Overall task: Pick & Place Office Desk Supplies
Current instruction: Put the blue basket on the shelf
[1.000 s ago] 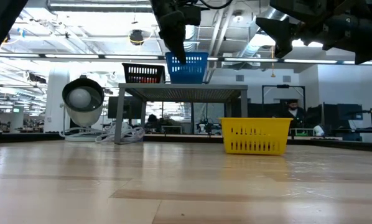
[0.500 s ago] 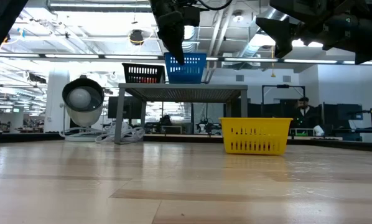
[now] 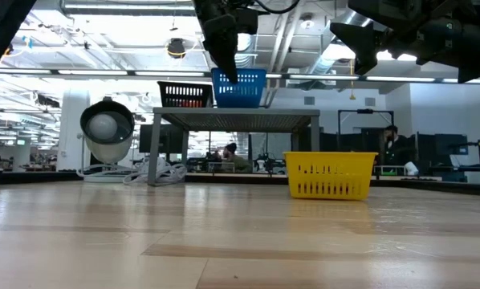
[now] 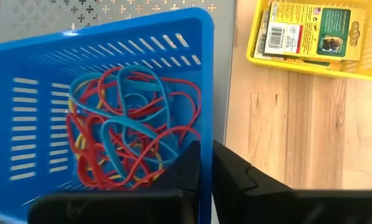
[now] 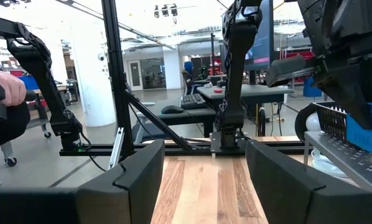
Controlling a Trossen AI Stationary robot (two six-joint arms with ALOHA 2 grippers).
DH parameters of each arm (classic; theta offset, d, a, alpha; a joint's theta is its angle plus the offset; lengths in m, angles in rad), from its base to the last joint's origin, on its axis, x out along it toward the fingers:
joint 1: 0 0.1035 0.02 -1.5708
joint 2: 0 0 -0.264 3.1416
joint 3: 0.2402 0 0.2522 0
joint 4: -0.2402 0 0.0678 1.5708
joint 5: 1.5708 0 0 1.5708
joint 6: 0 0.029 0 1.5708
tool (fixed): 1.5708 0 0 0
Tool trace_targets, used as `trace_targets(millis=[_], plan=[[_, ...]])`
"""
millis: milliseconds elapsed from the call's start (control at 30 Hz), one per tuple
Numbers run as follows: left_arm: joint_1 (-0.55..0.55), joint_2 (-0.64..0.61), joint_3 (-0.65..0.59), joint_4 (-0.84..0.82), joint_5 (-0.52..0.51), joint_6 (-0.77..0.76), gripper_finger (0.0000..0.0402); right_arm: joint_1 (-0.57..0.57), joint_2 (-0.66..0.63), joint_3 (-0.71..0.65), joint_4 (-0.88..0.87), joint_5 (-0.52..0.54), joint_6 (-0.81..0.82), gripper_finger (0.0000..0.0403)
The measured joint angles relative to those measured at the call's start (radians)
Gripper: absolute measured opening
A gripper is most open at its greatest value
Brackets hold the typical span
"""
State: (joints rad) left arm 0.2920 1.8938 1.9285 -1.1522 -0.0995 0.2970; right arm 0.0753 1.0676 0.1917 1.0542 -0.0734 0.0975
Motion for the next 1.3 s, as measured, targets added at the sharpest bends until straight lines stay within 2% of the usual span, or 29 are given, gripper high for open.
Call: trace_targets(millis=[567, 1033, 1300], plan=[[0.002, 0.0, 0.0, 0.002, -0.001, -0.01, 0.0038, 0.0, 0.0, 0.0, 0.0, 0.0, 0.0, 0.0223], [0.002, 0.0, 0.0, 0.009, -0.001, -0.016, 0.0081, 0.0, 0.0, 0.0, 0.0, 0.0, 0.0, 0.0223], [0.0, 0.0, 0.0, 0.008, 0.0, -0.035, 0.0089, 0.0, 0.0, 0.0, 0.0, 0.0, 0.0, 0.0223]])
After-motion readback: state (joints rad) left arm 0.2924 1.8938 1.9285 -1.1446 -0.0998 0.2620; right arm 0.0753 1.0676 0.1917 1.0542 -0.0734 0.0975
